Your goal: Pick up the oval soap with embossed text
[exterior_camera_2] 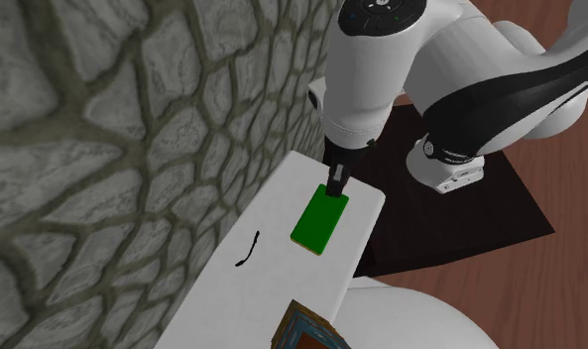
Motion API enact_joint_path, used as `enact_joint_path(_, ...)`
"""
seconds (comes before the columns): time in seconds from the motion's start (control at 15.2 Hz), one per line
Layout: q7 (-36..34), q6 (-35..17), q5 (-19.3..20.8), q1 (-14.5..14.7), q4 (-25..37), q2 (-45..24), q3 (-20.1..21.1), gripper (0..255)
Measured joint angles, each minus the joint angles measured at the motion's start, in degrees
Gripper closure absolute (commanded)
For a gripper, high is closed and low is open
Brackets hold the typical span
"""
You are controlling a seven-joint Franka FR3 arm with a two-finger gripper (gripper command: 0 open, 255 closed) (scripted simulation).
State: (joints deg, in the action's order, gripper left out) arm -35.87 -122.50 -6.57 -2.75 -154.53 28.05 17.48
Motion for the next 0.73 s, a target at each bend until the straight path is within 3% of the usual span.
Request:
enact_joint_path(0.4,-0.72,-5.18,0.01,-0.17,-2.37,-2.81,0.86,0)
enact_joint_path(0.46,-0.75,-5.42,0.03,-0.19,-2.43,-2.98,0.9,255)
enact_joint_path(0.73,-0.76,-5.62,0.07,-0.22,-2.48,-3.07,0.91,255)
